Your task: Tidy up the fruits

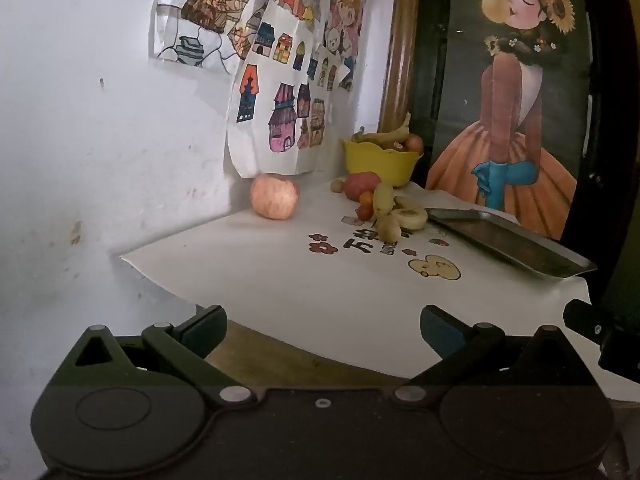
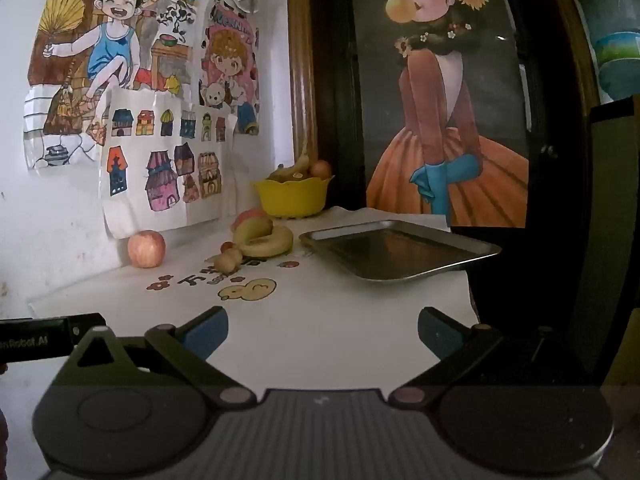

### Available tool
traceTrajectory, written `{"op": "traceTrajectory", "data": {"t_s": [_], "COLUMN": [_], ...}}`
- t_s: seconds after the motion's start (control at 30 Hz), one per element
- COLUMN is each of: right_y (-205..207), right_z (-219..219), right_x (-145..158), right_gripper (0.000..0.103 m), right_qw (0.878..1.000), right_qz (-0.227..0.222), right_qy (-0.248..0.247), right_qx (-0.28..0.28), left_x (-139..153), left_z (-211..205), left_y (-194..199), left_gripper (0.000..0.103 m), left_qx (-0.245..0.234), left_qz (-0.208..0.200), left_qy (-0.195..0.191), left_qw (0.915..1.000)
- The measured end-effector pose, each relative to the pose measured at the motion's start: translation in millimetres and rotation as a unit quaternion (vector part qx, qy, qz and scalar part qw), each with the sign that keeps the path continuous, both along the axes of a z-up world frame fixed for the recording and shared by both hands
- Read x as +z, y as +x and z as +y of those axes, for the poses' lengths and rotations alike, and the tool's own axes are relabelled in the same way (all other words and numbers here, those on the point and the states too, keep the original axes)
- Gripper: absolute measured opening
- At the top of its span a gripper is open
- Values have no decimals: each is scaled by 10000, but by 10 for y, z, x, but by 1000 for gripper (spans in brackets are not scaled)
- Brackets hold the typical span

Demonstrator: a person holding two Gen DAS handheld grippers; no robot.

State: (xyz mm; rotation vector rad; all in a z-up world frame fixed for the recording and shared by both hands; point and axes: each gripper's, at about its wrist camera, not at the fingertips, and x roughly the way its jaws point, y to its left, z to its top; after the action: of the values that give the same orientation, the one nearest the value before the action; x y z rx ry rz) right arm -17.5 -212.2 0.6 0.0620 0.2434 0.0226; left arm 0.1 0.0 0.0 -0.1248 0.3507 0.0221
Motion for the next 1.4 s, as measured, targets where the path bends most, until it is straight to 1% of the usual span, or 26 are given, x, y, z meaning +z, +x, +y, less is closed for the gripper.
{"op": "traceTrajectory", "data": {"t_s": [0.2,0.3,0.53,0.77,1.4], "right_y": [-17,-13,-1,44,39], "right_z": [-4,15,61,20,32], "right_x": [27,-42,-73,-42,-38], "right_gripper": [103,103,103,103,103], "right_qw": [10000,10000,10000,9999,9999], "right_qz": [-10,12,29,148,169], "right_qy": [-29,-11,-24,-3,-11], "right_qx": [-18,-30,-57,41,34], "left_x": [-1,0,0,0,1], "left_z": [0,0,1,1,0], "left_y": [1,0,-1,0,0], "left_gripper": [102,102,102,102,102], "left_qx": [-3,-3,-6,-4,-6], "left_qz": [11,11,19,24,34], "left_qy": [9,13,9,12,14], "left_qw": [10000,10000,10000,10000,10000]}}
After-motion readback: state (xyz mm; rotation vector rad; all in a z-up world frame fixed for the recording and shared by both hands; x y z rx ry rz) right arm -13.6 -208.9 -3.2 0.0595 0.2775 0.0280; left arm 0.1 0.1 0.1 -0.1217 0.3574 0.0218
